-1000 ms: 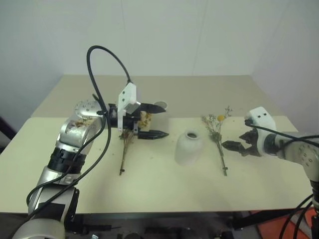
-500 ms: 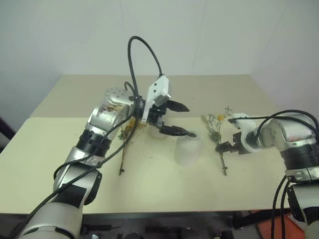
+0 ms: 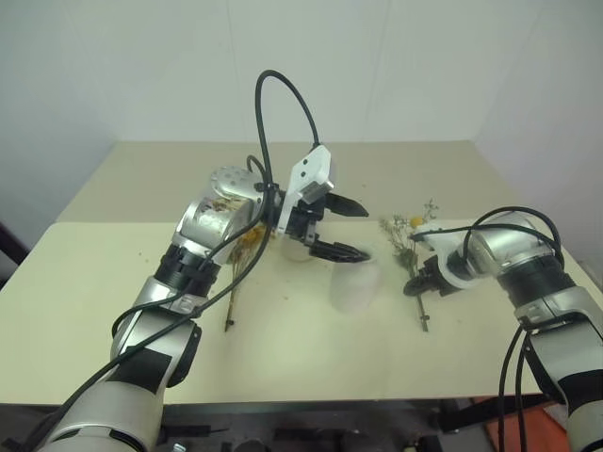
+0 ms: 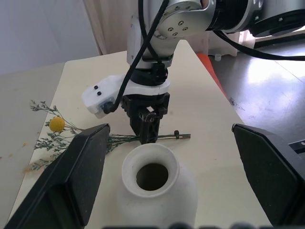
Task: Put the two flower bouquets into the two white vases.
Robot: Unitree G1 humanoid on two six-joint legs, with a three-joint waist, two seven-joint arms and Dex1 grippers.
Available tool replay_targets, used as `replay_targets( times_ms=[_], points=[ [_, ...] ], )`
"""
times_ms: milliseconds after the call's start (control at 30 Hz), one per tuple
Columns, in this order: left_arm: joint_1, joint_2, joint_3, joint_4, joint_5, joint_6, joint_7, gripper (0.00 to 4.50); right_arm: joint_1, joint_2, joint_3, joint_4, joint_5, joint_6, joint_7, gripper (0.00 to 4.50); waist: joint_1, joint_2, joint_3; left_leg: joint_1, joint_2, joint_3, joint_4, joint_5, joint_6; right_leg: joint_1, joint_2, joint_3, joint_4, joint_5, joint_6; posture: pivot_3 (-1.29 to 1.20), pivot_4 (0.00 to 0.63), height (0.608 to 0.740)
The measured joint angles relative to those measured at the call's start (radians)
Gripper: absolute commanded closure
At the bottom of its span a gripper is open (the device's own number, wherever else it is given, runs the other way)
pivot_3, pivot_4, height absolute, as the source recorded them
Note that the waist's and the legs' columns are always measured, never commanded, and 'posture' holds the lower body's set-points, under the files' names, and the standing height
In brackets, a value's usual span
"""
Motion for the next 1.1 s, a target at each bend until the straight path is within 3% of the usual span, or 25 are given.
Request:
replay_targets(
  times_ms=[133, 167, 333, 533, 600, 767, 933, 1100],
  points=[
    [0.0, 0.0, 0.0, -0.001, 0.002, 0.0, 0.0, 0.0, -0.006, 0.0, 0.029, -0.003, -0.017, -0.006, 0.044, 4.38, 0.001, 0.0, 0.0, 0.0, 0.0, 0.0, 0.0, 0.0, 0.0, 0.0, 0.0, 0.0, 0.0, 0.0, 0.0, 0.0, 0.15, 0.74],
    [0.0, -0.001, 0.0, -0.001, 0.002, 0.0, 0.001, 0.0, -0.006, 0.0, 0.03, -0.004, -0.018, -0.006, 0.052, 4.47, 0.001, 0.0, 0.0, 0.0, 0.0, 0.0, 0.0, 0.0, 0.0, 0.0, 0.0, 0.0, 0.0, 0.0, 0.0, 0.0, 0.15, 0.74],
    [0.0, -0.007, 0.0, 0.001, 0.008, -0.008, 0.008, 0.0, -0.01, 0.004, -0.038, 0.004, -0.023, 0.033, 0.027, 4.47, 0.002, 0.0, 0.0, 0.0, 0.0, 0.0, 0.0, 0.0, 0.0, 0.0, 0.0, 0.0, 0.0, 0.0, 0.0, 0.0, 0.15, 0.74],
    [0.016, 0.012, 0.01, 0.001, 0.013, -0.02, 0.01, 0.0, -0.042, 0.057, -0.509, -0.026, -0.042, 0.116, -0.217, 4.47, 0.003, 0.001, 0.001, -0.001, 0.0, -0.001, -0.001, 0.0, 0.0, -0.002, 0.0, 0.0, 0.001, 0.0, 0.0, 0.0, 0.15, 0.74],
    [0.034, 0.027, 0.019, 0.001, 0.012, -0.017, 0.01, 0.0, -0.008, 0.092, -0.658, -0.138, -0.047, 0.053, -0.312, 4.47, 0.003, 0.001, 0.001, -0.001, 0.0, -0.001, -0.001, 0.0, 0.0, -0.001, 0.0, 0.0, 0.001, 0.0, 0.0, 0.0, 0.15, 0.74],
    [0.05, 0.045, 0.024, -0.006, 0.0, 0.005, -0.005, 0.0, 0.121, 0.256, -0.891, -0.462, -0.012, -0.181, -0.438, 4.47, 0.003, 0.001, 0.001, -0.002, 0.0, -0.001, -0.001, 0.0, 0.0, -0.002, 0.0, 0.0, 0.001, 0.0, 0.0, 0.0, 0.15, 0.74],
    [0.05, 0.057, 0.018, -0.012, -0.001, 0.03, -0.023, 0.0, 0.192, 0.356, -0.97, -0.677, 0.112, -0.327, -0.424, 4.47, 0.003, 0.002, 0.001, -0.001, 0.0, -0.001, -0.001, 0.0, 0.0, -0.001, 0.0, -0.001, 0.001, 0.0, 0.0, 0.0, 0.15, 0.74],
    [0.05, 0.059, -0.022, -0.017, 0.019, 0.048, -0.029, 0.0, 0.224, 0.407, -0.979, -0.828, 0.273, -0.341, -0.402, 4.47, 0.002, 0.002, 0.001, 0.0, 0.0, -0.002, -0.001, 0.0, 0.0, -0.001, 0.0, -0.001, 0.001, 0.0, 0.0, 0.0, 0.15, 0.74]
  ],
)
